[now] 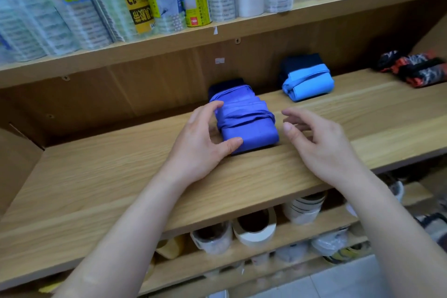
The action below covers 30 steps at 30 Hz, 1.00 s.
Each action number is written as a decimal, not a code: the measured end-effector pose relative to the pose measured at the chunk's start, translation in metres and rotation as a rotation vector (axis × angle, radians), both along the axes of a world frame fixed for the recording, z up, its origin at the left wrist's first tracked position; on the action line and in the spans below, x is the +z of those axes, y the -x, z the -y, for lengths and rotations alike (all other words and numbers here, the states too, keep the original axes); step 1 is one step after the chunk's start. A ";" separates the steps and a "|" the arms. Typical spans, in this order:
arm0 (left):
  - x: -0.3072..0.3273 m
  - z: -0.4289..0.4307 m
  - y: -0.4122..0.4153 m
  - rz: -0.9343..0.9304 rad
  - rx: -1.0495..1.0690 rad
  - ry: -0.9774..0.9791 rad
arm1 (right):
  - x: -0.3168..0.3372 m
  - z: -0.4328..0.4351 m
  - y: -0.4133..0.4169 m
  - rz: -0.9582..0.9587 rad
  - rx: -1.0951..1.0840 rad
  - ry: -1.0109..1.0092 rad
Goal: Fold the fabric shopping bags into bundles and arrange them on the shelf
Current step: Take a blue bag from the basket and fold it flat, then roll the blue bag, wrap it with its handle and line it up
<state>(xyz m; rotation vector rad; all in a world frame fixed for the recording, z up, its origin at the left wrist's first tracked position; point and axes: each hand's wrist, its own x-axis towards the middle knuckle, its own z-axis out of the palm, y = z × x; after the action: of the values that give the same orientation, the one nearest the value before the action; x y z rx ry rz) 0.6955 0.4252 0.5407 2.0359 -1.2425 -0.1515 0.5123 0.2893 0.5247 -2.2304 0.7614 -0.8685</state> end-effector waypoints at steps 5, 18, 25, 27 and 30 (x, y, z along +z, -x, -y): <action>0.000 -0.031 0.010 0.166 0.003 0.260 | 0.001 -0.026 0.043 0.059 -0.116 0.048; -0.056 -0.081 0.109 0.364 -0.533 0.219 | -0.068 -0.098 0.196 -0.351 -0.344 0.303; -0.143 -0.048 0.160 0.414 -0.624 -0.151 | -0.130 -0.119 0.333 -0.601 -0.623 -0.024; -0.163 -0.037 0.179 0.418 -0.661 -0.265 | -0.150 -0.125 0.371 -0.580 -0.699 -0.074; -0.183 -0.022 0.219 0.450 -0.703 -0.384 | -0.182 -0.132 0.432 -0.633 -0.783 -0.173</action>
<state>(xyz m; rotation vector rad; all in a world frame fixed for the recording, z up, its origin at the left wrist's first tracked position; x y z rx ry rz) 0.4766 0.4476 0.3577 1.9005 -2.3381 -0.2880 0.0807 0.4208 0.3423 -2.0419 2.0019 -0.3581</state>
